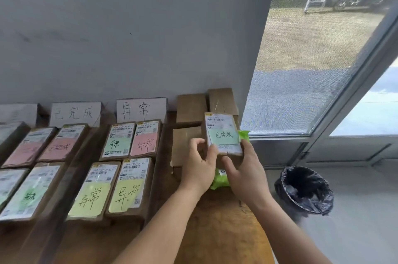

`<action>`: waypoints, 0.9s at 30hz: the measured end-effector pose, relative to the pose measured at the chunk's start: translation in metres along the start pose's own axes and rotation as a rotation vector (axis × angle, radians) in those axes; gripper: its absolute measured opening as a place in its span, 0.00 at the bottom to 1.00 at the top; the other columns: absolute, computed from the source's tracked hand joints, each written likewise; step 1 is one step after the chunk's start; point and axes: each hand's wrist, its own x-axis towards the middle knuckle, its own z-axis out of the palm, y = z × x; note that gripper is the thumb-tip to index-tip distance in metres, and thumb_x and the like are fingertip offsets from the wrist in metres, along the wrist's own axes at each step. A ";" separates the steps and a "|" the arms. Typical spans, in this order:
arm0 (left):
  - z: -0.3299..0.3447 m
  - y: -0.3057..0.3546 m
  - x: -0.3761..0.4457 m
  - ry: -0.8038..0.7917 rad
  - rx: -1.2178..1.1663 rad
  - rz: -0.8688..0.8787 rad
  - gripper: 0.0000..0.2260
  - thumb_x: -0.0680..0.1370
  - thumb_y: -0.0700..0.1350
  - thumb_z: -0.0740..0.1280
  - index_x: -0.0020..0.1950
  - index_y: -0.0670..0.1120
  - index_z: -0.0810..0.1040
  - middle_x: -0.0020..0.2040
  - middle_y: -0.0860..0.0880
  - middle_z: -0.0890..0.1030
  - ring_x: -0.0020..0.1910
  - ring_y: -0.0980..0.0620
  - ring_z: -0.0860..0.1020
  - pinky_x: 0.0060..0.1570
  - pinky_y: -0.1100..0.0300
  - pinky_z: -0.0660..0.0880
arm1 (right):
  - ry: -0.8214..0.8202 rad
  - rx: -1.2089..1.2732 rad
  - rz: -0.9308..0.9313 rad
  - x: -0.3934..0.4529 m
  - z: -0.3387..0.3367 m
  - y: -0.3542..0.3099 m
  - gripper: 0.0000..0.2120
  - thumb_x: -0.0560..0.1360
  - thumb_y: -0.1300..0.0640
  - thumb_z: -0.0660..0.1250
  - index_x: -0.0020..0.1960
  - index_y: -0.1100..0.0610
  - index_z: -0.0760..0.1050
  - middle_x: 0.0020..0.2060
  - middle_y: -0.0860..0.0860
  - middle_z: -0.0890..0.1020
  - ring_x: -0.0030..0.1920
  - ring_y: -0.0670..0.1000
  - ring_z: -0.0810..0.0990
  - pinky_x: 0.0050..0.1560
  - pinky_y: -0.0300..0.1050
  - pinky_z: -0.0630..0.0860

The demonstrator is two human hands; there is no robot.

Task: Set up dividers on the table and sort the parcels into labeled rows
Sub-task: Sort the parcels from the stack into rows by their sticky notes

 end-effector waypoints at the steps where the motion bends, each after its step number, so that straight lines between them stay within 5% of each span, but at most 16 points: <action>1: -0.002 0.001 0.000 0.015 -0.033 -0.022 0.09 0.79 0.51 0.64 0.57 0.51 0.69 0.58 0.51 0.78 0.54 0.56 0.76 0.54 0.53 0.77 | 0.000 0.019 -0.010 -0.002 -0.001 0.000 0.32 0.75 0.51 0.67 0.75 0.54 0.57 0.67 0.47 0.70 0.67 0.48 0.69 0.60 0.39 0.66; 4: -0.009 0.000 0.001 0.074 -0.062 -0.039 0.10 0.79 0.49 0.63 0.60 0.52 0.69 0.60 0.49 0.77 0.57 0.52 0.75 0.57 0.48 0.76 | -0.010 0.107 -0.021 -0.004 -0.002 0.004 0.28 0.76 0.52 0.65 0.73 0.51 0.61 0.62 0.43 0.73 0.64 0.45 0.71 0.55 0.37 0.67; 8: -0.020 -0.005 0.000 0.149 -0.045 -0.034 0.14 0.80 0.47 0.61 0.65 0.56 0.64 0.58 0.52 0.75 0.53 0.52 0.75 0.57 0.46 0.75 | -0.051 -0.033 0.079 0.002 0.002 0.029 0.34 0.74 0.56 0.65 0.76 0.55 0.55 0.73 0.54 0.63 0.72 0.53 0.60 0.71 0.47 0.58; 13: -0.022 -0.015 -0.003 0.143 -0.042 -0.047 0.20 0.81 0.48 0.60 0.72 0.56 0.61 0.55 0.57 0.74 0.49 0.60 0.74 0.50 0.58 0.74 | -0.210 -0.378 0.271 0.002 0.029 0.050 0.47 0.69 0.37 0.67 0.77 0.46 0.43 0.77 0.55 0.44 0.76 0.58 0.45 0.72 0.56 0.51; 18: -0.022 -0.022 -0.008 0.155 -0.032 -0.078 0.19 0.81 0.48 0.60 0.71 0.57 0.61 0.59 0.55 0.73 0.54 0.54 0.73 0.52 0.59 0.72 | -0.190 -0.416 0.325 0.009 0.047 0.050 0.54 0.63 0.33 0.70 0.76 0.48 0.40 0.75 0.57 0.36 0.75 0.62 0.42 0.71 0.62 0.49; 27: -0.026 -0.020 -0.013 0.153 -0.022 -0.103 0.20 0.81 0.49 0.59 0.72 0.58 0.60 0.61 0.54 0.74 0.54 0.56 0.71 0.52 0.60 0.69 | -0.202 -0.385 0.364 0.012 0.052 0.036 0.51 0.66 0.42 0.72 0.75 0.55 0.43 0.71 0.63 0.56 0.70 0.65 0.58 0.69 0.58 0.61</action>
